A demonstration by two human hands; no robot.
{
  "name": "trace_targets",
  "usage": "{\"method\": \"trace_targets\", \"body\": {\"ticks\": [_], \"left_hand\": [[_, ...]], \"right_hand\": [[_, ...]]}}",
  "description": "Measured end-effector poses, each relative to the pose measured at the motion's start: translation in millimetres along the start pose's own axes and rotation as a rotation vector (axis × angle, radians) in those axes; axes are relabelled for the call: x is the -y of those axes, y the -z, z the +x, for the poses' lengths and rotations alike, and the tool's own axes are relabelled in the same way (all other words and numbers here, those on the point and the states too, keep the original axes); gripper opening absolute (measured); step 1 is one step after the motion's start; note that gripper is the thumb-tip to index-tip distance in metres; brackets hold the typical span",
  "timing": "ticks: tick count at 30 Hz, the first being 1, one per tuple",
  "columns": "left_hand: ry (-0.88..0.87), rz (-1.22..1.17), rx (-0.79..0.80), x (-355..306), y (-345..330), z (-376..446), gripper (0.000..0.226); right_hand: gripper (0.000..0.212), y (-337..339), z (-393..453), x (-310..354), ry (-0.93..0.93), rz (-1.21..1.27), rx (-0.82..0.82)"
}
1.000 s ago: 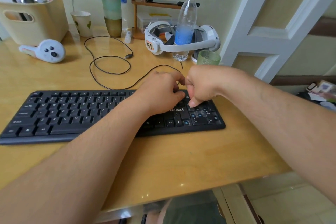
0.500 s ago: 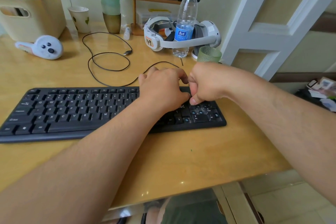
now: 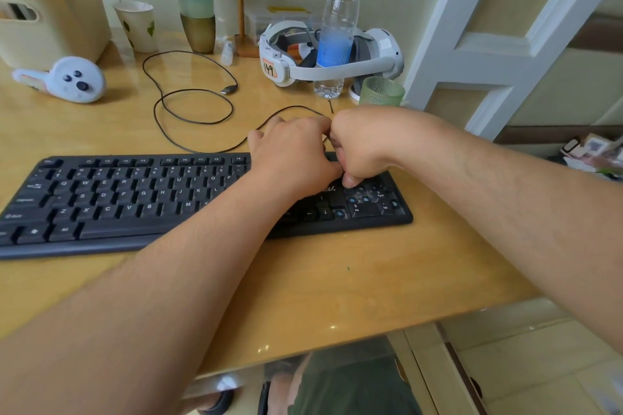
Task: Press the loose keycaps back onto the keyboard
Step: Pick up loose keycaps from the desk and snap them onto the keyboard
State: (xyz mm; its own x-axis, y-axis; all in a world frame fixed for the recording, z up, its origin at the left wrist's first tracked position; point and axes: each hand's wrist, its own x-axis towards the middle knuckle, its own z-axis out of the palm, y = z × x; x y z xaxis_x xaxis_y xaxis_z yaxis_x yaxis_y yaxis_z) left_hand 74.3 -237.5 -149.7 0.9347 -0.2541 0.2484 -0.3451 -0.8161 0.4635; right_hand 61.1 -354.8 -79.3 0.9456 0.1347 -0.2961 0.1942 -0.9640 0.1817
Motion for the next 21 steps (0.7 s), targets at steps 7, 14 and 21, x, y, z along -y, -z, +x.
{"method": "trace_targets", "body": {"ticks": [7,14,21], "left_hand": [[-0.012,-0.072,0.053,2.4,5.2,2.1,0.012],[-0.034,-0.091,0.075,4.1,6.5,2.4,0.019],[-0.048,-0.059,0.057,3.2,2.2,1.5,0.009]], "right_hand": [[0.011,-24.1,-16.5,-43.9,-0.047,0.464,-0.212],[0.041,-70.1,-50.1,-35.8,0.112,0.381,-0.321],[0.079,-78.3,-69.5,-26.9,0.025,0.124,-0.232]]}}
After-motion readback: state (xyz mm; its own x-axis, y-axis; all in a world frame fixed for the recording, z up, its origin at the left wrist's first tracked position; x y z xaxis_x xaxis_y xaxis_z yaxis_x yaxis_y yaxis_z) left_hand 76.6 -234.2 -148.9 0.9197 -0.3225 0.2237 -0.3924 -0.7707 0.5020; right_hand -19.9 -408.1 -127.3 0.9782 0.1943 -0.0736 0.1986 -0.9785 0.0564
